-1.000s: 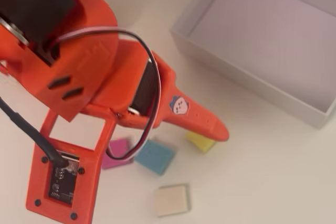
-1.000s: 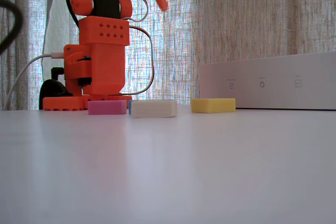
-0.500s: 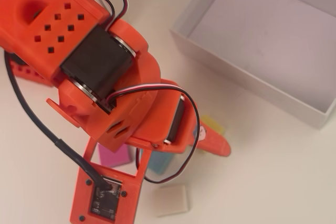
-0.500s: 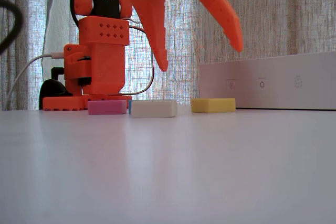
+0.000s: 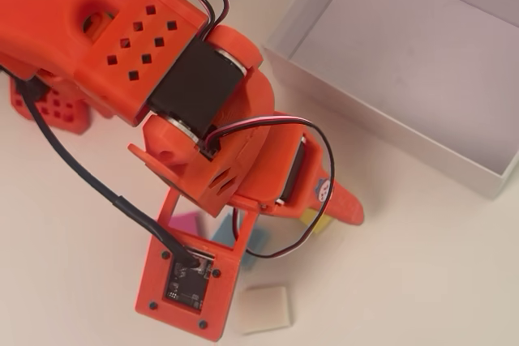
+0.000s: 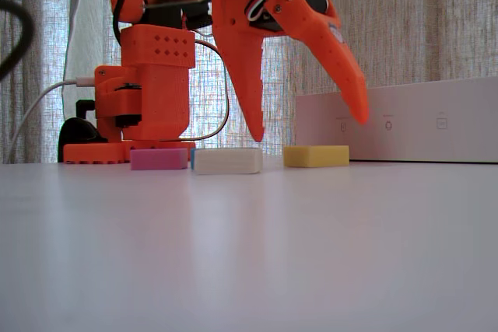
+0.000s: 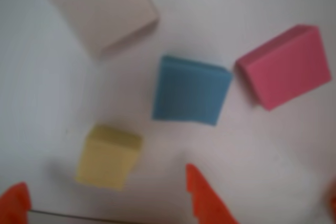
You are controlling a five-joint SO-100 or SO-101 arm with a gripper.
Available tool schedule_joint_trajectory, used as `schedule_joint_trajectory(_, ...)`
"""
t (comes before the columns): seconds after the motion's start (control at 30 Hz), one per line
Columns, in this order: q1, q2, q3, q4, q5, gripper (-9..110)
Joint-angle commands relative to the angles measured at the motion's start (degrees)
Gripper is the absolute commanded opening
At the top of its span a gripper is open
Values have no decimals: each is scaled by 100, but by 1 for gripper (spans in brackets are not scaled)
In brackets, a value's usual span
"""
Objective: Grasp the yellow cuboid and put it in the bin.
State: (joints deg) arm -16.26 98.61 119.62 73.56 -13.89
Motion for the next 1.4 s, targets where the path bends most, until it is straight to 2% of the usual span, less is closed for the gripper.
schedule_joint_trajectory(0.0, -176, -193, -132, -44, 97, 37)
schedule_joint_trajectory(0.43, 9, -1125, -694, -299, 316, 35)
schedule_joint_trajectory(0.63, 9, -1274, -721, -255, 369, 30)
schedule_joint_trajectory(0.77, -70, -1274, -703, -141, 343, 20)
schedule_joint_trajectory(1.2, -158, -1204, -624, 9, 316, 9)
schedule_joint_trajectory(1.37, -114, -1143, -554, -193, 325, -8)
